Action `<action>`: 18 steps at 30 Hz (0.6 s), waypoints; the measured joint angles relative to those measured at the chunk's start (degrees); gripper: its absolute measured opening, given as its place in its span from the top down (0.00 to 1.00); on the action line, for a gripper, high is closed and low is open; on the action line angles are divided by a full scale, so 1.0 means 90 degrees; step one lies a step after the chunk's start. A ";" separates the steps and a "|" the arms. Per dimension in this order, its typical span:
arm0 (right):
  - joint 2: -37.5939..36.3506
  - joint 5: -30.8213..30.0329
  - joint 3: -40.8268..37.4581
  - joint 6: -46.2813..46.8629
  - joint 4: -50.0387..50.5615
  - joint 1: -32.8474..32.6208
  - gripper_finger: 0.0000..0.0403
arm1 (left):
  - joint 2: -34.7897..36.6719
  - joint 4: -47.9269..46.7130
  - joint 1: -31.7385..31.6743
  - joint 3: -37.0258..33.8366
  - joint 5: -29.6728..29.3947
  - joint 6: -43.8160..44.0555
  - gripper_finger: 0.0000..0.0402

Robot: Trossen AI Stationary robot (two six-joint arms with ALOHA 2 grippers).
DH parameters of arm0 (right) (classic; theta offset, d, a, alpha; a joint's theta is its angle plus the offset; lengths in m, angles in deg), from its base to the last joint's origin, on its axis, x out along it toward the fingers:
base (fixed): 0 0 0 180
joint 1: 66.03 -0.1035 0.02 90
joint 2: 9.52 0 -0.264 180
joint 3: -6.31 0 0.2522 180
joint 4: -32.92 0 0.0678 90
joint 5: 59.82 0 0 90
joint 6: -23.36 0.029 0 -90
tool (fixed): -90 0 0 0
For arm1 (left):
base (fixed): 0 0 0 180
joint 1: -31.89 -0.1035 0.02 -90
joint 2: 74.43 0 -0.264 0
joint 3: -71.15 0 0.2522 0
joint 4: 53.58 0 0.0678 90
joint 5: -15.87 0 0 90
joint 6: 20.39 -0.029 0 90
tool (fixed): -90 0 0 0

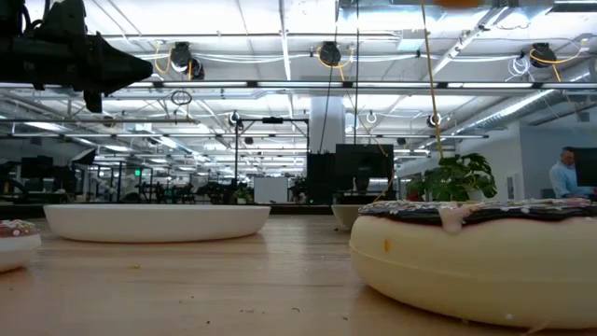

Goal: Pick & Place donuts
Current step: Put the large blue donut on the gray plate

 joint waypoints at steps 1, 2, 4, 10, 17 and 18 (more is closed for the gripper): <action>-0.0007 0.0005 0.0000 -0.0051 0.0087 0.0221 0.96 | 0.0000 -0.0001 -0.0001 0.0000 0.0000 0.0000 0.88; -0.0002 0.0005 0.0000 -0.0085 0.0189 0.0413 0.96 | 0.0000 0.0000 -0.0001 0.0000 0.0000 0.0000 0.88; 0.0027 0.0016 0.0000 -0.0109 0.0443 0.0753 0.96 | 0.0000 0.0002 -0.0001 0.0000 0.0000 -0.0008 0.88; 0.0300 0.0590 0.0000 -0.0228 0.0766 0.1463 0.96 | 0.0000 0.0006 -0.0001 0.0000 -0.0002 -0.0041 0.88; 0.0779 0.0874 -0.0034 -0.0345 0.1079 0.1728 0.96 | 0.0000 0.0008 -0.0001 0.0000 -0.0007 -0.0041 0.88; 0.0879 0.0867 -0.0115 -0.0355 0.1122 0.1788 0.96 | 0.0000 0.0007 -0.0001 0.0000 -0.0010 -0.0041 0.88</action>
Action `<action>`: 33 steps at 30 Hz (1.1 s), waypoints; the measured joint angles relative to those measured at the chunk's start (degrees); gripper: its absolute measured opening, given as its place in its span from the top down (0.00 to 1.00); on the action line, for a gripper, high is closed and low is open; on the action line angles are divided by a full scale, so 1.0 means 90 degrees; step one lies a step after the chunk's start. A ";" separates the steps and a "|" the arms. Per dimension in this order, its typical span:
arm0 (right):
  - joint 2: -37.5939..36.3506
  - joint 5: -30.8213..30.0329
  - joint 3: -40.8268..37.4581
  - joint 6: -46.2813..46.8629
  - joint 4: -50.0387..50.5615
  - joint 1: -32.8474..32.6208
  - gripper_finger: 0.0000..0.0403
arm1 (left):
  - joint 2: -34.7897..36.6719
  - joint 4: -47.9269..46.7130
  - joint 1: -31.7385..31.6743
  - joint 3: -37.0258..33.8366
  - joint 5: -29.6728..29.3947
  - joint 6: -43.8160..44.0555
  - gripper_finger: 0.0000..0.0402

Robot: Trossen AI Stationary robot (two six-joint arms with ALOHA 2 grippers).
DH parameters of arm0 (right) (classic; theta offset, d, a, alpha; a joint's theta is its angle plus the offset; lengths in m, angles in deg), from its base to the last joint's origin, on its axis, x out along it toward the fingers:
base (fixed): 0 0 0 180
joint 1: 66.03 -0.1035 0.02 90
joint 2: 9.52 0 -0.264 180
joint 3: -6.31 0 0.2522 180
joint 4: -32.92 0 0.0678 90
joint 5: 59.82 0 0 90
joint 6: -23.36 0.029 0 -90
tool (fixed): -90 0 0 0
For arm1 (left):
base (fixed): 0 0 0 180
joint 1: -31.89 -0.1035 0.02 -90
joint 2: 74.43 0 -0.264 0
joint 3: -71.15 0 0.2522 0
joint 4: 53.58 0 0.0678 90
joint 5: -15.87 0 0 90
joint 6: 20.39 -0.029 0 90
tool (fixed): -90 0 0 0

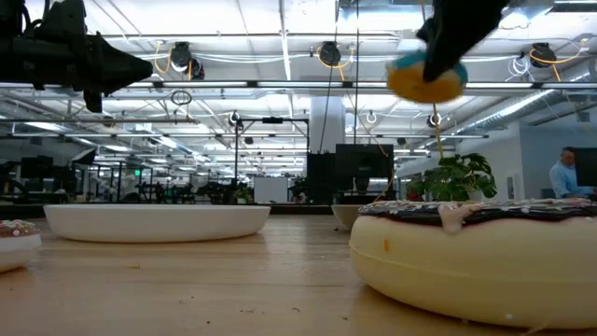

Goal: Pick & Place donuts
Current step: Put the large blue donut on the gray plate

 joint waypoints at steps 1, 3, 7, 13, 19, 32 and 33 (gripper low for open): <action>0.0121 0.0001 -0.0105 -0.0018 0.0012 0.0049 0.96 | 0.0000 0.0000 0.0000 0.0000 0.0000 0.0000 0.88; 0.0380 0.0005 -0.0344 -0.0039 -0.0078 0.0131 0.96 | 0.0000 0.0000 0.0001 0.0000 0.0000 0.0000 0.88; 0.0838 0.0019 -0.0883 -0.0282 -0.0615 0.0178 0.96 | 0.0000 0.0009 0.0000 0.0000 -0.0003 -0.0068 0.88; 0.1255 0.0080 -0.1452 -0.0380 -0.1171 0.0206 0.96 | 0.0000 0.0126 0.0000 0.0002 -0.0062 -0.0309 0.88; 0.1313 0.0274 -0.1762 -0.0401 -0.2109 0.0224 0.94 | 0.0000 0.0121 0.0000 0.0002 -0.0185 -0.0328 0.88; 0.1314 0.0646 -0.1942 -0.0593 -0.2019 0.0225 0.58 | 0.0000 0.0132 0.0001 0.0002 -0.0187 -0.0328 0.88; 0.1314 0.0649 -0.1935 -0.0594 -0.2017 0.0225 0.53 | 0.0000 0.0131 0.0000 0.0002 -0.0186 -0.0328 0.88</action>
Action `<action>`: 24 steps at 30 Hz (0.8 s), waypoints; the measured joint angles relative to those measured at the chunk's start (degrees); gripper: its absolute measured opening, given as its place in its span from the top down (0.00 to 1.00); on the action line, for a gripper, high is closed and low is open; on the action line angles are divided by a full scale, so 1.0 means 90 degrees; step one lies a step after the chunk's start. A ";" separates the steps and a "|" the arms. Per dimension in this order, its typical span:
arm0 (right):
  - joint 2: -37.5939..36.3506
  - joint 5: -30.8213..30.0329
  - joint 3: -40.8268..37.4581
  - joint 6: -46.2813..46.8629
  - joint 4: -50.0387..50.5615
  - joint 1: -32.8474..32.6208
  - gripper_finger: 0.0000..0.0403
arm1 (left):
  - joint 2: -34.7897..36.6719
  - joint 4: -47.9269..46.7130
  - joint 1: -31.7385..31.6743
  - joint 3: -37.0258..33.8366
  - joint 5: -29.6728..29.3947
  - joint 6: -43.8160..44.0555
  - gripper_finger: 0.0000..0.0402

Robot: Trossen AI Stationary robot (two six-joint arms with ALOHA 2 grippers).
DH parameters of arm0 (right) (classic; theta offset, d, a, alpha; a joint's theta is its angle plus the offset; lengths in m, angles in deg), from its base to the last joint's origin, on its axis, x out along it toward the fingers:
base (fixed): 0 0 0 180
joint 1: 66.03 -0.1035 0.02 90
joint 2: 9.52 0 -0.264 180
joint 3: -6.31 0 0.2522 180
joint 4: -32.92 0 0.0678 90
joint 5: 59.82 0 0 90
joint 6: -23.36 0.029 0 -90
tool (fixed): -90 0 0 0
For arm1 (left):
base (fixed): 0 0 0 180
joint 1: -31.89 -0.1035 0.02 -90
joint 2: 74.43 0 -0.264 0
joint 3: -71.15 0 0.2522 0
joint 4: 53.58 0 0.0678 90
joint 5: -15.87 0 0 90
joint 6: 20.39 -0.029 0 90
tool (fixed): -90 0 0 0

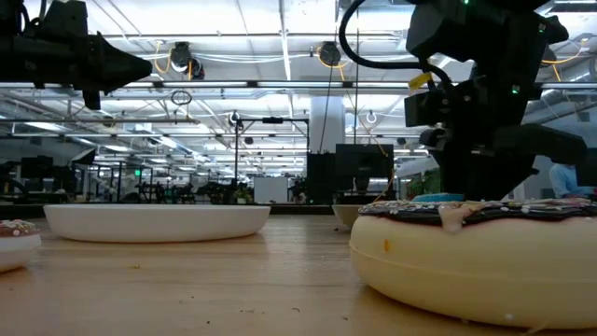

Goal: Pick & Place donuts
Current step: Put the large blue donut on the gray plate, then put the large black donut on the gray plate

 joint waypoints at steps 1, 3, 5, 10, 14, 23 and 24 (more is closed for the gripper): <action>0.0000 0.0001 0.0021 -0.0007 0.0011 -0.0002 0.49 | 0.0000 0.0000 0.0002 0.0000 0.0001 -0.0001 0.88; 0.0000 0.0007 0.0086 -0.0018 0.0013 -0.0002 0.42 | 0.0000 0.0000 0.0000 0.0000 -0.0001 0.0000 0.88; 0.0000 0.0031 0.0179 -0.0021 0.0053 -0.0005 0.36 | 0.0000 0.0000 0.0000 0.0000 0.0001 0.0000 0.88; 0.0000 0.0031 0.0569 -0.0135 0.0591 -0.0073 0.26 | 0.0000 0.0000 0.0001 0.0000 -0.0001 -0.0001 0.88; 0.0000 0.0038 0.1200 -0.0091 0.1686 -0.0107 0.24 | 0.0000 -0.0002 0.0000 0.0000 0.0001 -0.0011 0.88; -0.0282 0.1268 0.2215 0.0992 0.3430 -0.0393 0.31 | 0.0000 -0.0028 0.0000 0.0000 0.0000 -0.0155 0.88; -0.0364 0.1344 0.2215 0.0997 0.3341 -0.0499 0.34 | 0.0000 -0.0032 0.0001 0.0000 0.0001 -0.0163 0.88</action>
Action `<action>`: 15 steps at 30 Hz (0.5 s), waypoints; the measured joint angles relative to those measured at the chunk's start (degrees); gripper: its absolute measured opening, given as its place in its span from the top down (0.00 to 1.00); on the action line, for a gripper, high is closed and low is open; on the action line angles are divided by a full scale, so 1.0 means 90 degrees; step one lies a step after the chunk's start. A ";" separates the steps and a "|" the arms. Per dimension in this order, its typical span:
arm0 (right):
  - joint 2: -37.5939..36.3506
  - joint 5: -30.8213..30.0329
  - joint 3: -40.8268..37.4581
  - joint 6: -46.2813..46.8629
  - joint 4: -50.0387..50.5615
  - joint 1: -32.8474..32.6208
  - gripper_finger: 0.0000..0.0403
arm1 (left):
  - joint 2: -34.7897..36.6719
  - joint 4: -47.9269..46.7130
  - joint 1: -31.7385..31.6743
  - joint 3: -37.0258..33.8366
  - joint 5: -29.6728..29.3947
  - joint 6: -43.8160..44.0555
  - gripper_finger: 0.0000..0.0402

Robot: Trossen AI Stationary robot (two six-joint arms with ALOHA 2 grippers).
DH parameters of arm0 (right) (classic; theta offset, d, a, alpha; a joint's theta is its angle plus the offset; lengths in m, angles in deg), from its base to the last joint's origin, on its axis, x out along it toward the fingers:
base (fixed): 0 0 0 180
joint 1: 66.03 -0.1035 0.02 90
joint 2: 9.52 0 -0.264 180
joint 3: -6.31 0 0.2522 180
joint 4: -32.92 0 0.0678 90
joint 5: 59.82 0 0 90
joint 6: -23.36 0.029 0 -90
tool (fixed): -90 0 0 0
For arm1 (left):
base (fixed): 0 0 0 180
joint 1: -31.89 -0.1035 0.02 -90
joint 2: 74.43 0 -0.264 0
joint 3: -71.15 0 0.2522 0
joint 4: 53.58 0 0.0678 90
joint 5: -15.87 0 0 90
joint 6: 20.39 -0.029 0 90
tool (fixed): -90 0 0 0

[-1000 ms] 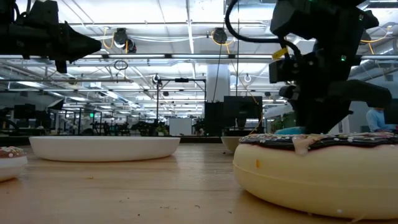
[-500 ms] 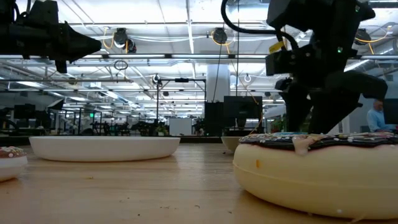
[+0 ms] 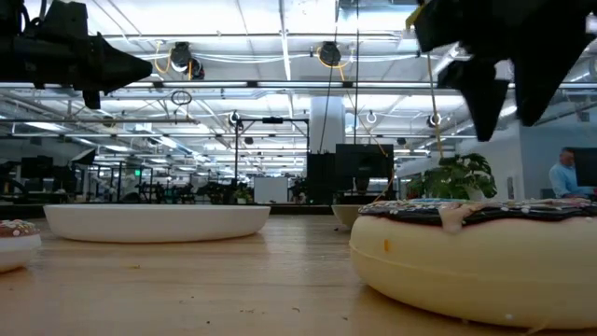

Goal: Pick & Place donuts
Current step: Put the large black donut on the gray plate

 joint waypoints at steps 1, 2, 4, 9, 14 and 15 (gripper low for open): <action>-0.0081 0.0010 0.0000 0.0010 -0.0090 -0.0125 0.38 | 0.0000 0.0001 0.0001 0.0000 -0.0002 0.0000 0.88; -0.0166 -0.0003 0.0000 0.0011 -0.0192 -0.0255 0.43 | 0.0000 0.0004 0.0000 0.0000 -0.0001 -0.0002 0.88; -0.0382 -0.0015 0.0000 -0.0090 -0.0382 -0.0537 0.53 | 0.0000 -0.0005 0.0001 0.0000 0.0000 -0.0005 0.88; -0.1027 -0.0541 -0.0003 -0.0677 -0.1438 -0.1337 0.86 | 0.0000 -0.0005 -0.0001 0.0000 -0.0001 -0.0010 0.88; -0.2293 -0.0956 -0.0569 -0.1087 -0.2519 -0.1796 0.96 | 0.0000 -0.0005 0.0000 0.0000 0.0000 -0.0010 0.88; -0.2621 -0.1182 -0.0805 -0.1067 -0.2758 -0.1860 0.96 | 0.0000 -0.0006 -0.0001 0.0000 -0.0001 -0.0010 0.88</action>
